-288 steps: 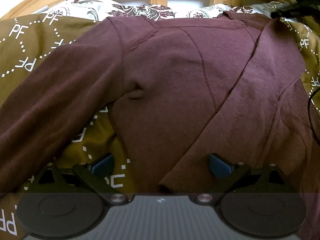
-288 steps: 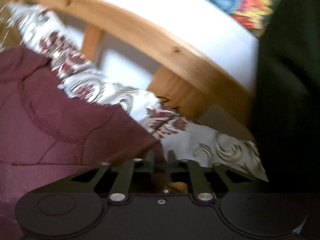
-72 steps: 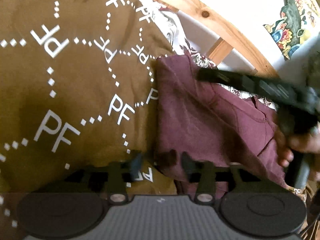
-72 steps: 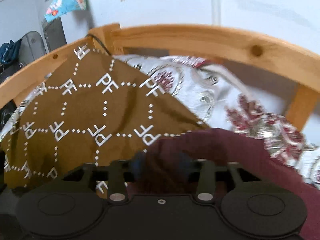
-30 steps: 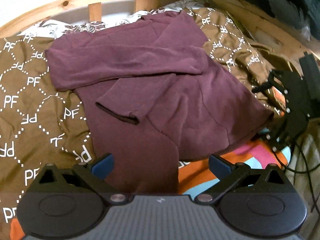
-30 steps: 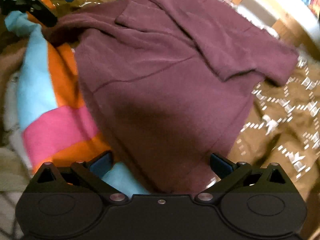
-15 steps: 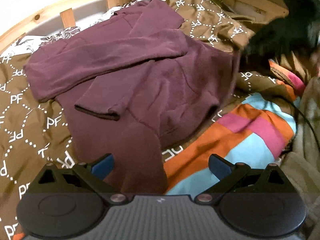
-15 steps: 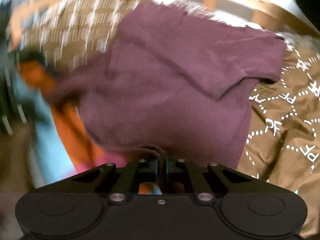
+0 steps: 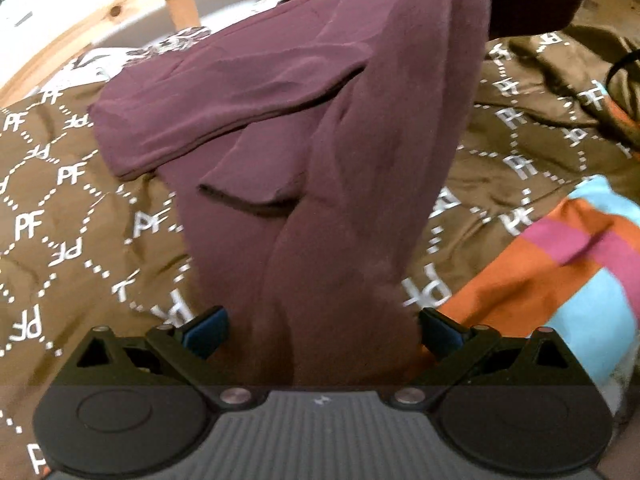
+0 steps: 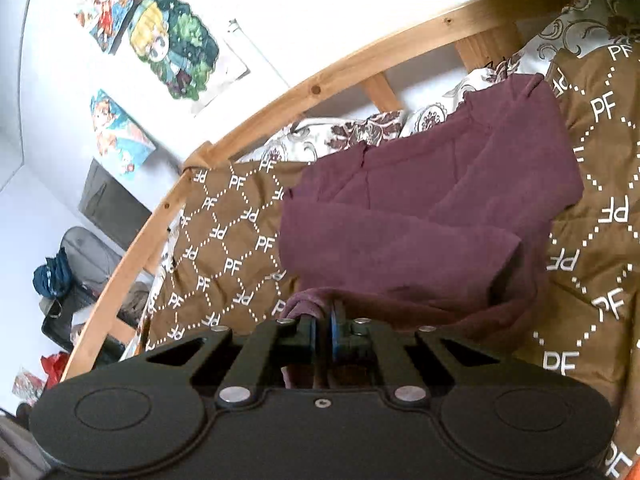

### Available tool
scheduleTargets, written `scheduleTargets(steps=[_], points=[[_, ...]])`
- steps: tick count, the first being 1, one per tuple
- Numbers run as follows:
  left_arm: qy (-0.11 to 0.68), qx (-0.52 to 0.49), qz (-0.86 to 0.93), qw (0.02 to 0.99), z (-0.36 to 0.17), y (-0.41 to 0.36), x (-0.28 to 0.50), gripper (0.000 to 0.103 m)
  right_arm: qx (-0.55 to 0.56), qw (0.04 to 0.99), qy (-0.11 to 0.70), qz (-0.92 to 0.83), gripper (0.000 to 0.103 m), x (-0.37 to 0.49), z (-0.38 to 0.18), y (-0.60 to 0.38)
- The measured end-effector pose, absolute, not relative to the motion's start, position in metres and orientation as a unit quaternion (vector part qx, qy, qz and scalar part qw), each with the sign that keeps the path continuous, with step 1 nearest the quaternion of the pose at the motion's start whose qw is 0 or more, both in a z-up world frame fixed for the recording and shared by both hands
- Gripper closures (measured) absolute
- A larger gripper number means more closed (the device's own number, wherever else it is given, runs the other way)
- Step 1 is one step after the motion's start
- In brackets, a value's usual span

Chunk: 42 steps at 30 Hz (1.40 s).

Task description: Fold small clothes

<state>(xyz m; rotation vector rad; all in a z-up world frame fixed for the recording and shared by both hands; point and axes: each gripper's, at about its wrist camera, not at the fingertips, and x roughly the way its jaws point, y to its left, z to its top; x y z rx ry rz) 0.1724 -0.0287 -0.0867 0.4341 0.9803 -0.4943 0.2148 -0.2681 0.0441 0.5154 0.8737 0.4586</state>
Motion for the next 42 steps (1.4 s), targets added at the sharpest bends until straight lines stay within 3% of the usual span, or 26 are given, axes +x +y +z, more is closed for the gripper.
scheduleTargets(steps=[7, 18, 33, 39, 42], points=[[0.459, 0.182, -0.238, 0.836, -0.084, -0.021, 0.168, 0.001, 0.263, 0.842, 0.42, 0.213, 0.096, 0.218, 0.035, -0.27], [0.412, 0.247, -0.207, 0.852, -0.093, -0.055, 0.166, 0.0, 0.283, 0.842, 0.407, 0.212, 0.096, 0.217, 0.047, -0.276], [0.302, 0.292, -0.169, 0.892, -0.068, -0.018, 0.134, 0.017, 0.293, 0.845, 0.41, 0.18, 0.096, 0.198, 0.038, -0.3], [0.261, 0.251, -0.16, 0.918, -0.05, -0.004, 0.137, 0.042, 0.288, 0.845, 0.421, 0.161, 0.096, 0.188, 0.024, -0.301], [0.244, 0.239, -0.162, 0.926, -0.043, 0.001, 0.138, 0.067, 0.281, 0.847, 0.425, 0.15, 0.096, 0.182, 0.018, -0.301]])
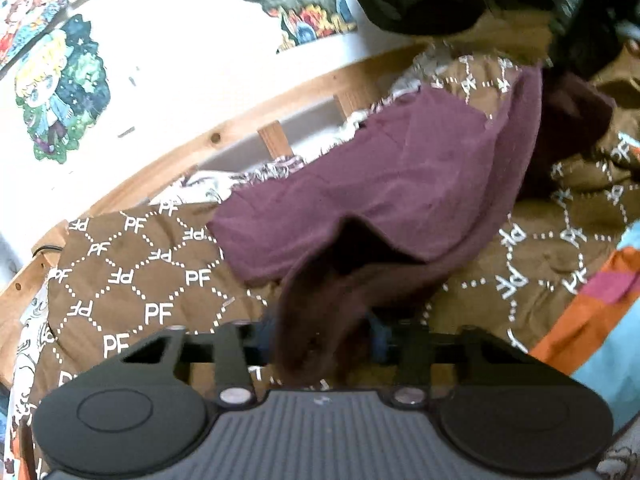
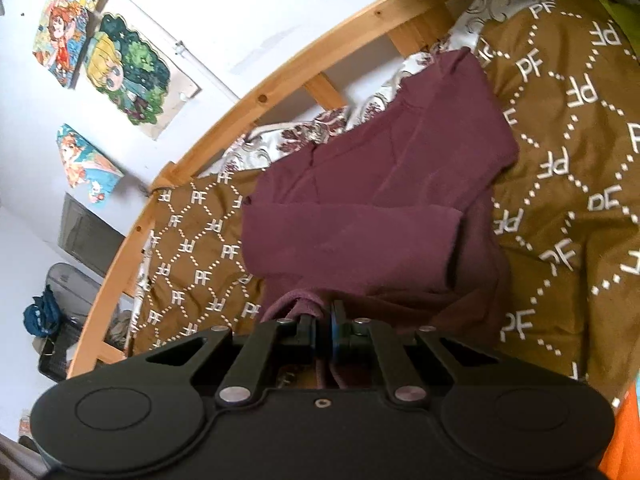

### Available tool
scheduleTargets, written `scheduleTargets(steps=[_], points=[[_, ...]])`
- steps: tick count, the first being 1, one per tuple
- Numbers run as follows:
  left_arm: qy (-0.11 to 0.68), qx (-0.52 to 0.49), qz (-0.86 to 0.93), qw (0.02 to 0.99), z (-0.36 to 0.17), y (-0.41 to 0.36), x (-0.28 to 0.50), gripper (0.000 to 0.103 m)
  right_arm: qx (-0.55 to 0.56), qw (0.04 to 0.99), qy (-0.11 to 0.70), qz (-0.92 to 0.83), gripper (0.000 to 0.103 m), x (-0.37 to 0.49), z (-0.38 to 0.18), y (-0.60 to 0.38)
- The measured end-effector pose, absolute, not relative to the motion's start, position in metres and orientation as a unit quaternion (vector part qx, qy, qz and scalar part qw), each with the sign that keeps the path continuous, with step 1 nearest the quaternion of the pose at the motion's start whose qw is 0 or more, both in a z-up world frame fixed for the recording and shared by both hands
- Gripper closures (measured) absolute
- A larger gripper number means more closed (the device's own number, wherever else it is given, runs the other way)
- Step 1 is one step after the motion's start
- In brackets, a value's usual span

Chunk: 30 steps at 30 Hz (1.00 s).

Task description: Fold small clothes

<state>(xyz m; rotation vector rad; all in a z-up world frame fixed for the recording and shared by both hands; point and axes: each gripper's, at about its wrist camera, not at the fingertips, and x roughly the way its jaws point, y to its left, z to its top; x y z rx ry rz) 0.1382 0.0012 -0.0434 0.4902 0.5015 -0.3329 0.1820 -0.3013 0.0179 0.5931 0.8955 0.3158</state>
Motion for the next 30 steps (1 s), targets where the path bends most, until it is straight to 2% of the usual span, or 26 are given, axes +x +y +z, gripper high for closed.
scheduleTargets(steps=[1, 3, 4, 5, 9, 14, 23, 30], points=[[0.241, 0.237, -0.162, 0.927, -0.042, 0.002, 0.139, 0.077, 0.276, 0.849, 0.426, 0.144, 0.096, 0.179, 0.016, -0.301], [0.241, 0.234, -0.166, 0.927, -0.04, 0.003, 0.14, 0.085, 0.259, 0.854, 0.43, 0.137, 0.096, 0.173, 0.013, -0.299], [0.243, 0.231, -0.169, 0.927, -0.039, 0.004, 0.141, 0.093, 0.243, 0.858, 0.432, 0.134, 0.096, 0.169, 0.011, -0.297], [0.246, 0.228, -0.171, 0.926, -0.038, 0.004, 0.141, 0.095, 0.225, 0.862, 0.434, 0.132, 0.096, 0.165, 0.01, -0.295], [0.241, 0.233, -0.178, 0.925, -0.032, 0.003, 0.136, 0.097, 0.13, 0.875, 0.45, 0.126, 0.096, 0.144, 0.002, -0.274], [0.221, 0.234, -0.188, 0.928, -0.01, 0.011, 0.124, 0.098, 0.025, 0.9, 0.417, 0.125, 0.098, 0.109, 0.009, -0.25], [0.184, 0.259, -0.203, 0.926, 0.037, 0.029, 0.088, 0.098, 0.004, 0.926, 0.354, 0.128, 0.098, 0.058, 0.055, -0.249], [0.201, 0.248, -0.2, 0.926, 0.062, 0.044, 0.061, 0.098, 0.009, 0.929, 0.336, 0.154, 0.098, 0.017, 0.079, -0.244]])
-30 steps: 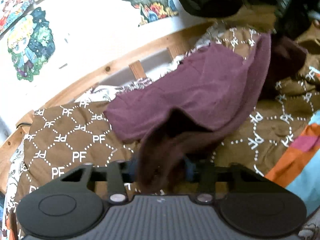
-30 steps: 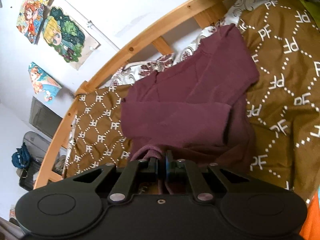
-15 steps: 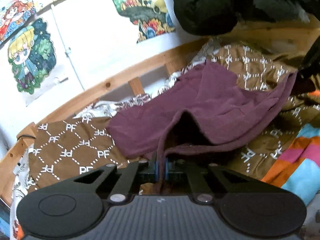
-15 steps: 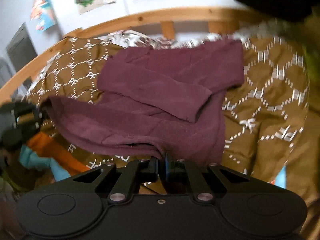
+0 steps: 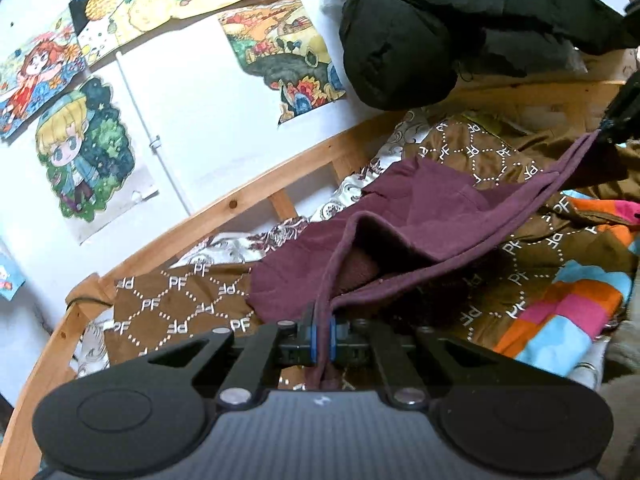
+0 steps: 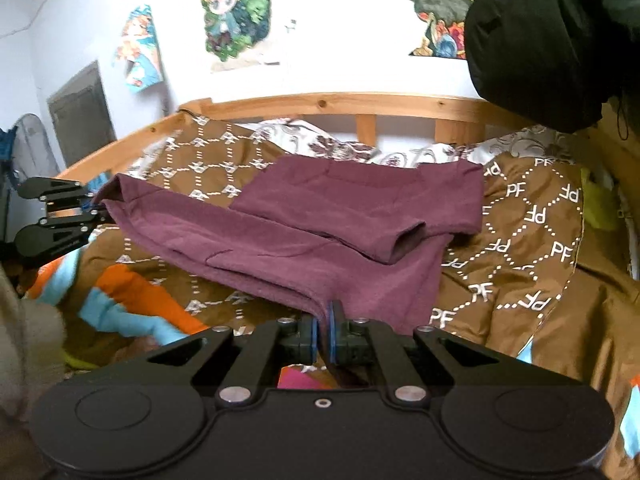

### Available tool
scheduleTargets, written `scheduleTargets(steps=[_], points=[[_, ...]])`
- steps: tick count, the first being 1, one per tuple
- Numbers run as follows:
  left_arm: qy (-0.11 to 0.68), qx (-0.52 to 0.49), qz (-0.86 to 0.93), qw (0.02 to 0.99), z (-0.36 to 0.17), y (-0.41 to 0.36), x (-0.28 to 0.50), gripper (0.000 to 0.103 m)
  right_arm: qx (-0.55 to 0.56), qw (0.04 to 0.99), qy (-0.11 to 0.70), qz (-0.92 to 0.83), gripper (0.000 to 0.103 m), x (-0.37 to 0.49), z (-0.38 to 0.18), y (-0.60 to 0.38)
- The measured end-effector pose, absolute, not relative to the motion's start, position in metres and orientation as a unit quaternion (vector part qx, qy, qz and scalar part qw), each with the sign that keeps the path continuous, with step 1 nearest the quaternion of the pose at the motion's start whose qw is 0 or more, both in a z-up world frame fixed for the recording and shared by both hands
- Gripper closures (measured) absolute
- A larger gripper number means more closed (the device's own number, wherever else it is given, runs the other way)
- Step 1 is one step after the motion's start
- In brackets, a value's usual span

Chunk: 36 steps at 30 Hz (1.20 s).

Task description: Fold small clothes

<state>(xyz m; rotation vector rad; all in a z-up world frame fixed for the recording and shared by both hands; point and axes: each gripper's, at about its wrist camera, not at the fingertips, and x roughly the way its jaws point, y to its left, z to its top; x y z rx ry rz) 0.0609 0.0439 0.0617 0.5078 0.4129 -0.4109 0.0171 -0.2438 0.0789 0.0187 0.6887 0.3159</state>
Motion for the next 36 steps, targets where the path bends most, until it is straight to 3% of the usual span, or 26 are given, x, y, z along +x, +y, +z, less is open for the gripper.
scheduleTargets(steps=[9, 19, 28, 36], points=[[0.233, 0.225, -0.204, 0.924, 0.071, 0.045, 0.093, 0.097, 0.011, 0.93, 0.334, 0.155, 0.098, 0.02, 0.08, -0.243], [0.281, 0.173, -0.135, 0.934, 0.088, 0.017, 0.24, 0.097, -0.071, 0.963, 0.247, 0.083, 0.098, 0.124, 0.087, -0.257], [0.354, 0.181, -0.086, 0.913, 0.039, -0.015, 0.369, 0.096, -0.075, 0.973, 0.216, 0.033, 0.098, 0.258, 0.044, -0.272], [0.391, 0.176, -0.065, 0.901, -0.01, -0.032, 0.421, 0.096, -0.021, 0.981, 0.19, 0.044, 0.098, 0.297, -0.022, -0.3]])
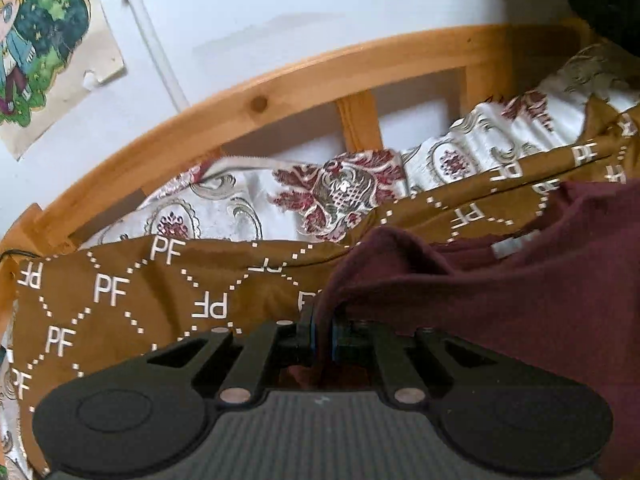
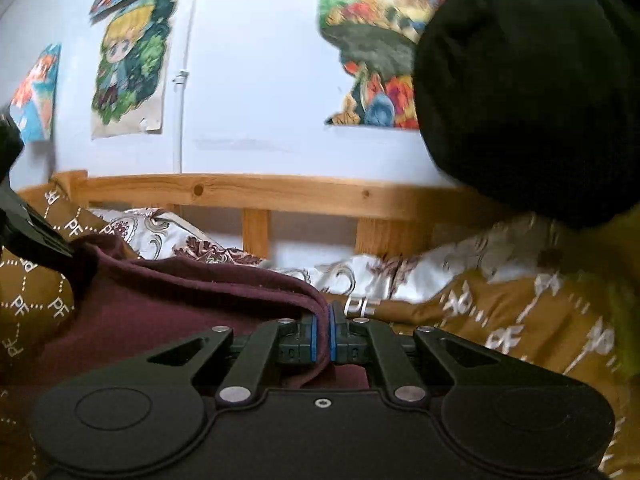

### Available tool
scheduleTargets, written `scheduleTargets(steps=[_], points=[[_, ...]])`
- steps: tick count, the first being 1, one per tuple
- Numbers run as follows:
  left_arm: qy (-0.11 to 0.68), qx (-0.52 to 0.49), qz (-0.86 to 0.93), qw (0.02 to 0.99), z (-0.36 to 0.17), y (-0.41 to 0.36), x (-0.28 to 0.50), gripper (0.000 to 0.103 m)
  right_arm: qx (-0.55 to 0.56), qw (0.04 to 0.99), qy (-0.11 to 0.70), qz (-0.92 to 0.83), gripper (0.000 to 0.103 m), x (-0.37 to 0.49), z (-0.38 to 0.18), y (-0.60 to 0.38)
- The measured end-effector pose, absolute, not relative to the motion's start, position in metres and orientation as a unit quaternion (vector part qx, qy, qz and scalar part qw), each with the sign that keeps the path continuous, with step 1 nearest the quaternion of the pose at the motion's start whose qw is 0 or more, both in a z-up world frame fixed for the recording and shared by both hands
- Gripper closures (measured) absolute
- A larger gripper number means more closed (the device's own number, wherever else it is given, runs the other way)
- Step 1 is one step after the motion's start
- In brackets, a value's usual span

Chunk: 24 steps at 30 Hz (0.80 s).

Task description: Fold small clothes

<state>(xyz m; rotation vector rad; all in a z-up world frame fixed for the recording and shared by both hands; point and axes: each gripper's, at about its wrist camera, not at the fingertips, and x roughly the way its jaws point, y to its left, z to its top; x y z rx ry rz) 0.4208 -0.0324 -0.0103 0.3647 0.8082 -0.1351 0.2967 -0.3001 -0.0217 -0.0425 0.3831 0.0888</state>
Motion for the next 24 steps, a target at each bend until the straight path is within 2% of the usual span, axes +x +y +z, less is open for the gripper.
scheduleTargets(steps=[2, 4, 8, 10, 12, 13, 16, 20, 22, 24], points=[[0.404, 0.168, -0.055, 0.898, -0.018, -0.032, 0.429, 0.096, -0.033, 0.978, 0.199, 0.055, 0.092, 0.301, -0.034, -0.302], [0.418, 0.159, -0.046, 0.893, -0.025, -0.029, 0.435, 0.096, -0.016, 0.975, 0.212, 0.059, 0.066, 0.305, -0.044, -0.307], [0.443, 0.138, -0.036, 0.885, -0.034, -0.025, 0.449, 0.096, 0.027, 0.971, 0.228, 0.064, 0.051, 0.307, -0.055, -0.319], [0.447, 0.135, -0.039, 0.884, -0.037, -0.025, 0.452, 0.096, 0.047, 0.971, 0.225, 0.069, 0.029, 0.305, -0.056, -0.324], [0.449, 0.139, -0.042, 0.882, -0.04, -0.026, 0.453, 0.096, 0.069, 0.971, 0.214, 0.085, 0.012, 0.3, -0.053, -0.328], [0.449, 0.143, -0.043, 0.881, -0.042, -0.026, 0.454, 0.096, 0.076, 0.97, 0.209, 0.094, 0.007, 0.298, -0.052, -0.33], [0.45, 0.141, -0.046, 0.881, -0.043, -0.025, 0.455, 0.096, 0.071, 0.965, 0.222, 0.123, 0.001, 0.3, -0.05, -0.326], [0.457, 0.115, -0.048, 0.881, -0.039, -0.018, 0.458, 0.096, -0.021, 0.958, 0.25, 0.141, 0.004, 0.302, -0.063, -0.294], [0.458, 0.103, -0.049, 0.882, -0.036, -0.014, 0.459, 0.096, -0.098, 0.948, 0.268, 0.145, 0.021, 0.302, -0.073, -0.27], [0.454, 0.098, -0.05, 0.884, -0.031, -0.012, 0.457, 0.096, -0.151, 0.94, 0.271, 0.145, 0.033, 0.299, -0.083, -0.254]])
